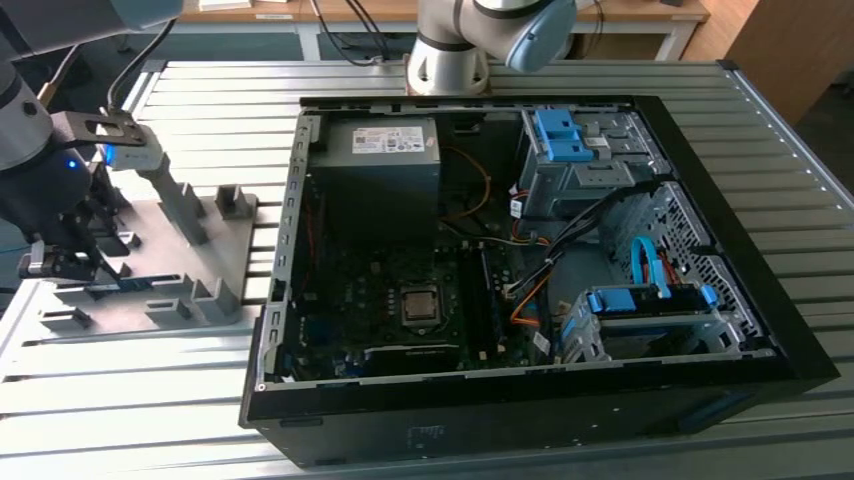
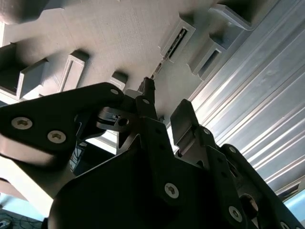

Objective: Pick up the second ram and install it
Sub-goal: 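Pick up the second ram and move it above second insertion slot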

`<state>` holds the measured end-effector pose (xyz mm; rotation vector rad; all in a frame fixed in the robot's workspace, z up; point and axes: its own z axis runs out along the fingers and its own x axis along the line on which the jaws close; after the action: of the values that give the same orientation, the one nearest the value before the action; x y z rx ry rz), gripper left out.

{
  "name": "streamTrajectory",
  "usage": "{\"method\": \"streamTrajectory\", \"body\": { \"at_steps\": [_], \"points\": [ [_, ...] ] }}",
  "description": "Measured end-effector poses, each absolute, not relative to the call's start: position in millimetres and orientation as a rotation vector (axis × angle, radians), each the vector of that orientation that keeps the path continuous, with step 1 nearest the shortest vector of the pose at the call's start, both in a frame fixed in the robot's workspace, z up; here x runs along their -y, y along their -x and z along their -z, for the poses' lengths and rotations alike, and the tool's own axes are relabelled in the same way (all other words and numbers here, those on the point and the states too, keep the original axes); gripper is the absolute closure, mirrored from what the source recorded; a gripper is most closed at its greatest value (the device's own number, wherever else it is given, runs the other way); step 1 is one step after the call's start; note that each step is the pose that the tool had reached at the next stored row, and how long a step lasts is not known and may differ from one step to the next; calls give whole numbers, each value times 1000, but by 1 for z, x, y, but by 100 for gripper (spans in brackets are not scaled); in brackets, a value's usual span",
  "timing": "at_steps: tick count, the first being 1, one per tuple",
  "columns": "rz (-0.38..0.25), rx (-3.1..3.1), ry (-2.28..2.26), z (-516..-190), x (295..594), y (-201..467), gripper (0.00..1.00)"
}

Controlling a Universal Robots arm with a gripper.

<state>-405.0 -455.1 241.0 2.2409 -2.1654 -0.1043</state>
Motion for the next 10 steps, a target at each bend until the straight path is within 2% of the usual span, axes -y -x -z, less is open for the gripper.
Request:
{"method": "streamTrajectory", "body": {
  "at_steps": [10],
  "points": [
    [103, 2165, -2241, -236, 455, 410, 59]
  ]
}}
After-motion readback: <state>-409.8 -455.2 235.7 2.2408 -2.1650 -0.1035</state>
